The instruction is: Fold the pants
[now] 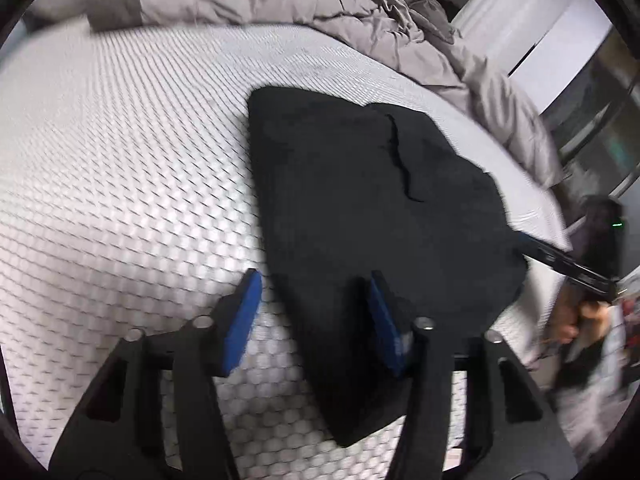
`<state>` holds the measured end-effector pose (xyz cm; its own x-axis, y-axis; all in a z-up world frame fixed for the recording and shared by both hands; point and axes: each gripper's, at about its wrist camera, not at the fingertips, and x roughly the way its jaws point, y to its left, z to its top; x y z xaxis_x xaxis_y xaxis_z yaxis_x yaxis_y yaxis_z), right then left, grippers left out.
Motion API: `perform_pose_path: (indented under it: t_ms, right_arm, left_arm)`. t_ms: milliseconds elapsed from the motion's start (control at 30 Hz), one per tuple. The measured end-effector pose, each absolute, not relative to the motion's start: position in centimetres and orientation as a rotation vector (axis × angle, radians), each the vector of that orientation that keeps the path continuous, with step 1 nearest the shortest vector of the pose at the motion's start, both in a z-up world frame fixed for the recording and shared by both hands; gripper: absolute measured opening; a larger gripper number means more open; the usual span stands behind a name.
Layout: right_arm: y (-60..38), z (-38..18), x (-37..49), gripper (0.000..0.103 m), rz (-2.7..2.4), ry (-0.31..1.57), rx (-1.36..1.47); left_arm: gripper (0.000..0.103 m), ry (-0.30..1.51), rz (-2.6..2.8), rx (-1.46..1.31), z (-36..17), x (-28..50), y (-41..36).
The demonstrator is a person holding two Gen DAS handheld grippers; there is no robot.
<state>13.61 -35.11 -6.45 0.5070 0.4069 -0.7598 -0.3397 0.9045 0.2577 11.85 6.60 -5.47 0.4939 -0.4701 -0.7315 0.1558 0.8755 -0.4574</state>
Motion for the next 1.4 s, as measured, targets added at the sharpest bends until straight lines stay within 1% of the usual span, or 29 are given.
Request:
perform_pose_path:
  t_ms: [167, 200, 233, 267, 300, 367, 433, 467, 500, 533, 567, 700, 867, 933, 967, 1000, 1067, 1100, 1133, 1167, 1200, 1233, 1267, 1333, 1400]
  right_arm:
    - [-38.3, -8.1, 16.1, 0.066, 0.407, 0.984, 0.299]
    - [-38.5, -9.2, 16.7, 0.063, 0.444, 1.02, 0.367]
    - [-38.6, -9.6, 16.9, 0.057, 0.464, 1.035, 0.4]
    - [-38.5, -9.9, 17.1, 0.045, 0.478, 1.042, 0.425]
    - [-38.1, -10.0, 16.8, 0.037, 0.482, 1.039, 0.428]
    - [-37.0, -9.4, 16.1, 0.03, 0.493, 1.021, 0.385]
    - [-35.9, -8.5, 15.2, 0.03, 0.488, 1.0, 0.299]
    - [-35.4, -8.0, 14.8, 0.032, 0.456, 0.978, 0.225]
    - [-35.5, -7.7, 14.5, 0.042, 0.444, 0.958, 0.201]
    - [-36.0, -7.4, 14.2, 0.047, 0.432, 0.942, 0.209]
    - [-36.6, -7.0, 14.0, 0.05, 0.421, 0.922, 0.242]
    - [-36.8, -6.0, 13.8, 0.05, 0.514, 0.877, 0.298]
    - [-34.2, -8.0, 15.6, 0.05, 0.521, 0.959, 0.269]
    - [-33.3, -8.4, 16.2, 0.045, 0.483, 0.971, 0.226]
    - [-33.2, -8.3, 16.2, 0.038, 0.474, 0.966, 0.224]
    - [-33.2, -7.8, 16.0, 0.026, 0.475, 0.942, 0.22]
    - [-33.2, -6.7, 15.4, 0.019, 0.486, 0.887, 0.2]
    - [-33.2, -6.2, 15.1, 0.019, 0.494, 0.87, 0.2]
    - [-33.3, -6.1, 15.0, 0.019, 0.489, 0.87, 0.197]
    - [-33.3, -6.6, 15.2, 0.02, 0.459, 0.89, 0.183]
    - [-33.0, -7.5, 15.7, 0.029, 0.411, 0.92, 0.145]
    - [-32.7, -8.3, 16.1, 0.034, 0.385, 0.942, 0.112]
    - [-32.6, -8.4, 16.0, 0.036, 0.385, 0.95, 0.115]
    - [-33.3, -7.5, 15.7, 0.043, 0.406, 0.934, 0.162]
    - [-34.4, -6.5, 15.1, 0.056, 0.412, 0.897, 0.189]
  left_arm:
    - [0.034, 0.977, -0.39, -0.43, -6.0, 12.6, 6.8]
    - [0.031, 0.97, -0.387, -0.436, -6.0, 12.8, 6.9]
    - [0.03, 0.962, -0.382, -0.441, -5.9, 13.1, 7.0]
    - [0.029, 0.957, -0.373, -0.434, -5.7, 13.2, 7.0]
    - [0.03, 0.952, -0.358, -0.416, -5.5, 13.4, 7.0]
    - [0.03, 0.952, -0.326, -0.383, -5.5, 13.7, 6.8]
    - [0.03, 0.949, -0.314, -0.377, -5.5, 14.1, 6.6]
    - [0.03, 0.943, -0.298, -0.35, -5.2, 14.0, 6.2]
    - [0.03, 0.93, -0.282, -0.311, -4.9, 13.8, 5.7]
    - [0.031, 0.913, -0.256, -0.249, -4.5, 13.4, 4.9]
    - [0.031, 0.898, -0.231, -0.201, -4.2, 13.1, 4.3]
    - [0.032, 0.862, -0.177, -0.09, -3.3, 11.8, 2.8]
    - [0.034, 0.85, -0.175, -0.041, -2.9, 10.4, 2.5]
    - [0.034, 0.852, -0.178, -0.042, -2.8, 10.1, 2.6]
    - [0.034, 0.852, -0.181, -0.045, -2.8, 10.1, 2.5]
    - [0.034, 0.852, -0.182, -0.046, -2.7, 9.9, 2.6]
    - [0.034, 0.853, -0.185, -0.046, -2.6, 9.9, 2.6]
    - [0.035, 0.855, -0.188, -0.046, -2.7, 9.8, 2.7]
    - [0.038, 0.857, -0.191, -0.044, -2.9, 10.0, 2.8]
    - [0.039, 0.862, -0.193, -0.042, -3.0, 10.0, 2.8]
    - [0.039, 0.864, -0.195, -0.041, -3.1, 10.1, 2.8]
    - [0.04, 0.868, -0.199, -0.043, -3.2, 10.1, 2.9]
    - [0.04, 0.873, -0.207, -0.055, -3.2, 10.1, 3.0]
    - [0.042, 0.891, -0.238, -0.112, -3.3, 10.1, 3.7]
    - [0.042, 0.918, -0.277, -0.199, -3.7, 10.3, 4.7]
